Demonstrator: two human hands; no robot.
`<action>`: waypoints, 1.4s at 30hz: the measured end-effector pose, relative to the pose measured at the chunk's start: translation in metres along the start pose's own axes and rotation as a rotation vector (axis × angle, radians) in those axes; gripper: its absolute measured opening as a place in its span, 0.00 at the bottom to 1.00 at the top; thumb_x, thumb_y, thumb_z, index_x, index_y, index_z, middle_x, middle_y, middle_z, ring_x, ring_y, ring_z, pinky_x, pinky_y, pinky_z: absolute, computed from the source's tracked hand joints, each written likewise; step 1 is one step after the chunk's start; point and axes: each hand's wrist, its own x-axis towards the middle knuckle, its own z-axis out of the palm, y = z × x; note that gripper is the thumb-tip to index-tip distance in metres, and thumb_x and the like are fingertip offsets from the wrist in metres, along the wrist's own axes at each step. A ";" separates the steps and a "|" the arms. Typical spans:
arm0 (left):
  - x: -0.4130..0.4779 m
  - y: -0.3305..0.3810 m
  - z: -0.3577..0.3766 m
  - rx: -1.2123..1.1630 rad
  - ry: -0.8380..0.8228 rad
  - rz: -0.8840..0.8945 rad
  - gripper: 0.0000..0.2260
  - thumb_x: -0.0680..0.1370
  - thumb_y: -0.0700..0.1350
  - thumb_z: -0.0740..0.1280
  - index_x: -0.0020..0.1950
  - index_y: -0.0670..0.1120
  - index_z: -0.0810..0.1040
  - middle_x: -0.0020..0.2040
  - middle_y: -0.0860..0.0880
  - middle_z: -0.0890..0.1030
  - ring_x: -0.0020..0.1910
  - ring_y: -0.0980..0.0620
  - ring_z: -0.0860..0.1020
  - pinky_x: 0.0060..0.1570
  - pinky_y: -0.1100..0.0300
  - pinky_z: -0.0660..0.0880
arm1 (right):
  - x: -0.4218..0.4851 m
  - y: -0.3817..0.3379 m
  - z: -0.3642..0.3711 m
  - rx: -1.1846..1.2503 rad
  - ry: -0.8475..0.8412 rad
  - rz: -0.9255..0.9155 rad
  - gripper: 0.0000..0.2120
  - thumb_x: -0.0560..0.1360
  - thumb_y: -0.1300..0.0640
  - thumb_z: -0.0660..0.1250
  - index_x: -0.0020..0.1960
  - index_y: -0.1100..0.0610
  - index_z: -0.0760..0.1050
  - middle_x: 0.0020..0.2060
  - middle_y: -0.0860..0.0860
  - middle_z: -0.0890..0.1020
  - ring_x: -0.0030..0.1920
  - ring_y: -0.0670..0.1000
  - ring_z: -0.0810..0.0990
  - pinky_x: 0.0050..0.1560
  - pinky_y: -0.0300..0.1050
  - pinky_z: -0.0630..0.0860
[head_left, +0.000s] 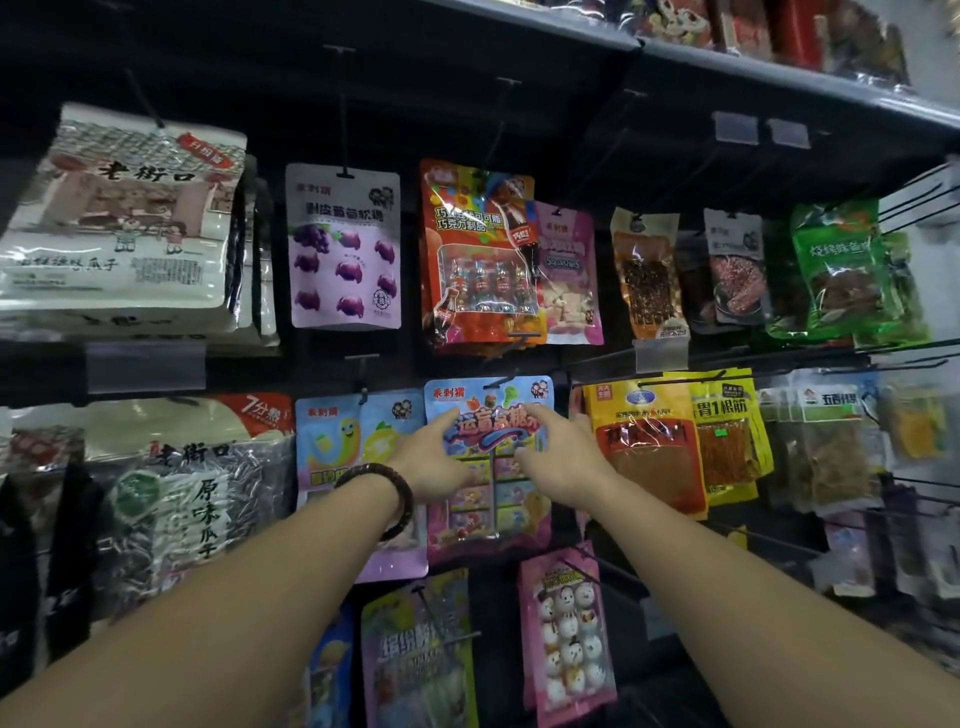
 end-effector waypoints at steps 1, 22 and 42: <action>-0.009 0.000 -0.002 0.029 -0.001 0.006 0.40 0.80 0.45 0.74 0.86 0.54 0.55 0.84 0.46 0.62 0.49 0.51 0.83 0.45 0.59 0.80 | -0.008 -0.001 -0.001 -0.025 0.004 -0.016 0.31 0.84 0.52 0.67 0.84 0.44 0.59 0.80 0.57 0.54 0.60 0.59 0.76 0.57 0.46 0.78; -0.395 -0.153 0.015 0.388 -0.165 0.027 0.10 0.78 0.62 0.68 0.57 0.63 0.78 0.50 0.63 0.79 0.50 0.62 0.78 0.51 0.56 0.80 | -0.325 -0.012 0.147 -0.081 -0.403 -0.206 0.18 0.81 0.45 0.67 0.70 0.45 0.74 0.55 0.44 0.78 0.58 0.47 0.77 0.60 0.47 0.76; -0.616 -0.352 0.165 0.278 -0.777 -0.512 0.22 0.81 0.59 0.68 0.73 0.54 0.75 0.68 0.49 0.77 0.69 0.47 0.75 0.68 0.49 0.74 | -0.606 0.167 0.379 -0.427 -0.988 0.179 0.34 0.80 0.51 0.70 0.82 0.49 0.60 0.75 0.54 0.67 0.76 0.61 0.64 0.74 0.56 0.69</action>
